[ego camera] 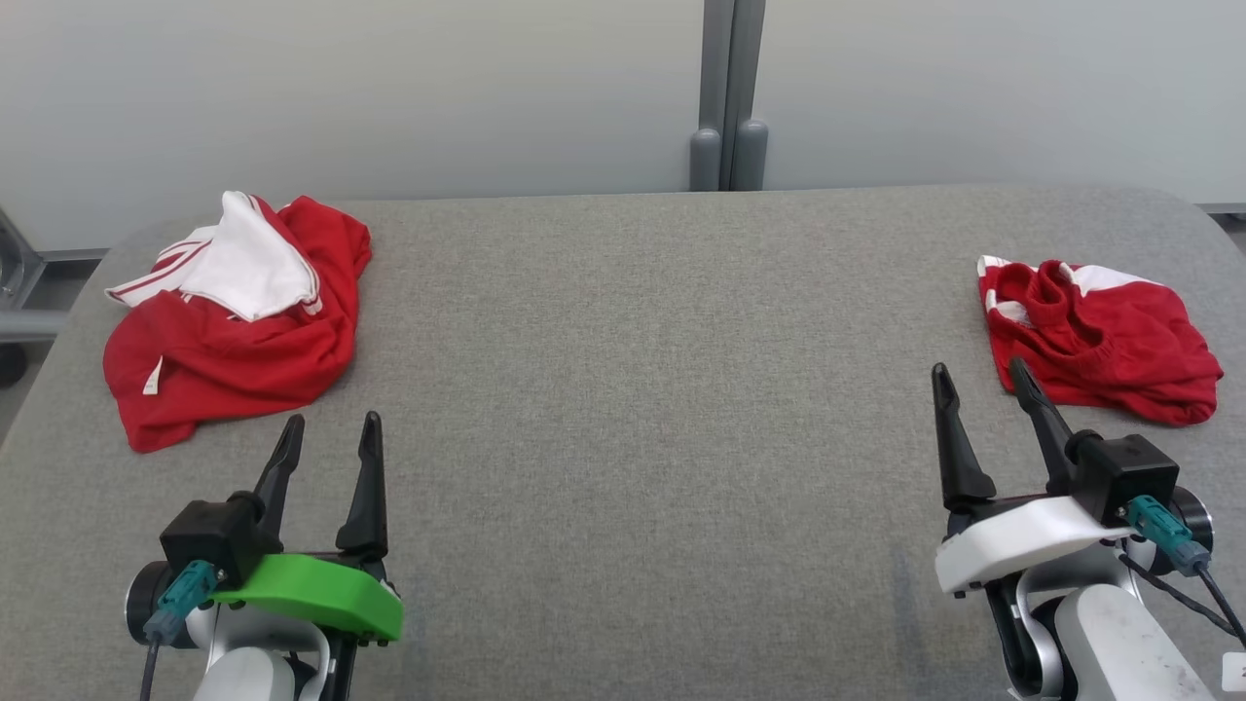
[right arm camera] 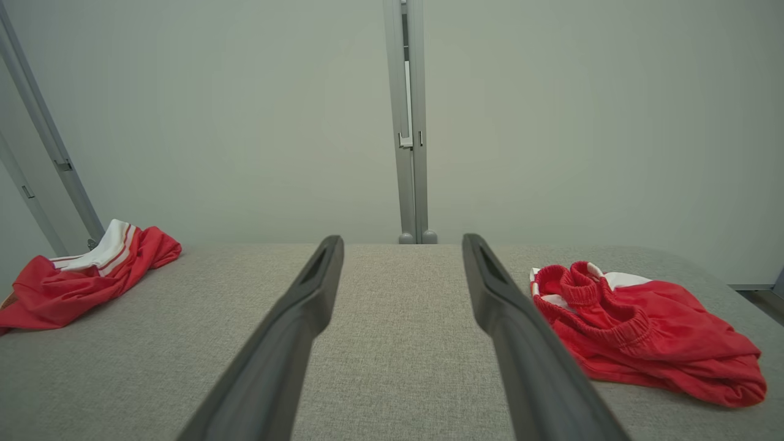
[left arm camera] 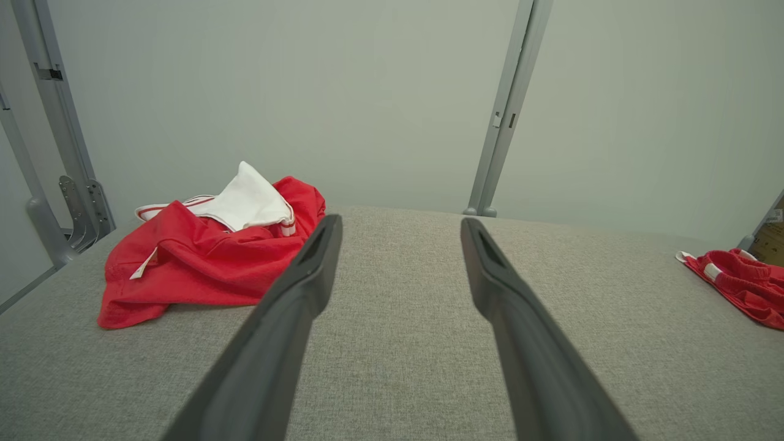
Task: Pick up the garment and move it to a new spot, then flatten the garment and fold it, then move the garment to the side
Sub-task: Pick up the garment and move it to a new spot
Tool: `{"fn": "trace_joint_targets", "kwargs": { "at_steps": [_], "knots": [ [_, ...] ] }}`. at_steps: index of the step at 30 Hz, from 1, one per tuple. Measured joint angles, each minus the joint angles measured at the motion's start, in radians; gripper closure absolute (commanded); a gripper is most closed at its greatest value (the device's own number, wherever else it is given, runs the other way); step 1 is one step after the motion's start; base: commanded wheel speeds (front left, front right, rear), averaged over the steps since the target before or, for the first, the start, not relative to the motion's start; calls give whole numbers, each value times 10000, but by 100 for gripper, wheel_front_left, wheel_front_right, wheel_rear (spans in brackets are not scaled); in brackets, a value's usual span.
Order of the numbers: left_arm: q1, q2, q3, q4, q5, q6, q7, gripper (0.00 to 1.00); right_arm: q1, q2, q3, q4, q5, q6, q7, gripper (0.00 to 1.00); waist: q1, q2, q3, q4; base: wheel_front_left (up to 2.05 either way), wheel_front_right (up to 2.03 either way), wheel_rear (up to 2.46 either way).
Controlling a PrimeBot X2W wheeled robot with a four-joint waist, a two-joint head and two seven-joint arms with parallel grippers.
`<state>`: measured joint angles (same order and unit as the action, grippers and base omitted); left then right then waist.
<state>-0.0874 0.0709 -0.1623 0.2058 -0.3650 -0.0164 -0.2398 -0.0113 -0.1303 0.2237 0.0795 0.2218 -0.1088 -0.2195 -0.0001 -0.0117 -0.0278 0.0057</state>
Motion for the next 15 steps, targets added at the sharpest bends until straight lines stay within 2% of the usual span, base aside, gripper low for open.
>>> {"fn": "trace_joint_targets", "kwargs": {
  "at_steps": [8, 15],
  "knots": [
    [61, -4, -35, -307, 31, 173, 4, 0, 54, -50, -224, -98, 0, -65, -2, 0, 0, 0, -22, 350, 0, 0, 0],
    [92, 19, 36, -593, 123, 387, 113, 0, 54, -100, -251, -221, 0, -67, -13, 0, 0, 0, -45, 1000, 0, 0, 0]
  ]
}}
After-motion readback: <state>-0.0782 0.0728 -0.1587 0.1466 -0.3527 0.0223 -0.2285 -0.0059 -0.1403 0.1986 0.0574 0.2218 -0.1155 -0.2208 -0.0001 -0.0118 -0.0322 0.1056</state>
